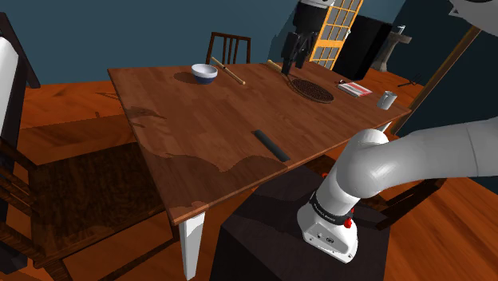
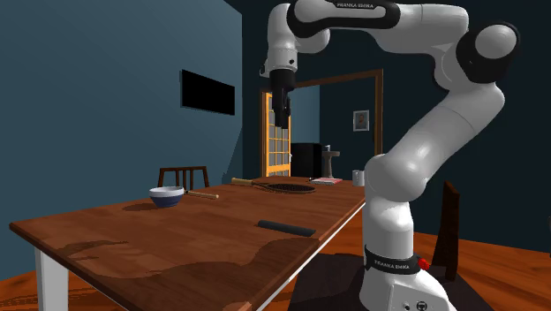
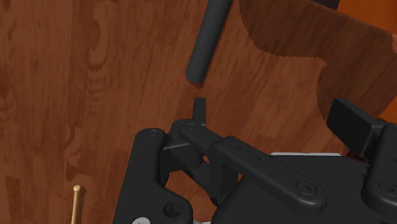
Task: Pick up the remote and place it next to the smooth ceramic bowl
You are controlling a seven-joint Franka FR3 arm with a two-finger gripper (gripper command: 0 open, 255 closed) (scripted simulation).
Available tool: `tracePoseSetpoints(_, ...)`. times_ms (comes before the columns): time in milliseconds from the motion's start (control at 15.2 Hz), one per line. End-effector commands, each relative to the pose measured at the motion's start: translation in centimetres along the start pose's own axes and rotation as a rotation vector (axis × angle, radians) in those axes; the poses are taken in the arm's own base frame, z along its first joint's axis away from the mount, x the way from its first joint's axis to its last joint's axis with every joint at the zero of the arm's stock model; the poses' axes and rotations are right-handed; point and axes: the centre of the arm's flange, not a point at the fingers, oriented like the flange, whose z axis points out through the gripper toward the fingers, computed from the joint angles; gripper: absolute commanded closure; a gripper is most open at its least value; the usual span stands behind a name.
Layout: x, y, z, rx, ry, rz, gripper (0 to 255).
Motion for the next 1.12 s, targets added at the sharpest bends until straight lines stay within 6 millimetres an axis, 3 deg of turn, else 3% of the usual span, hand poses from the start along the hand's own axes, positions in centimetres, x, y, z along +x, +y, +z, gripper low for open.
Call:
tracePoseSetpoints(0,0.0,0.0,0.0,0.000,0.000,0.000,0)
tracePoseSetpoints(1056,1.6,2.1,20.9,-0.052,-0.012,0.311,0)
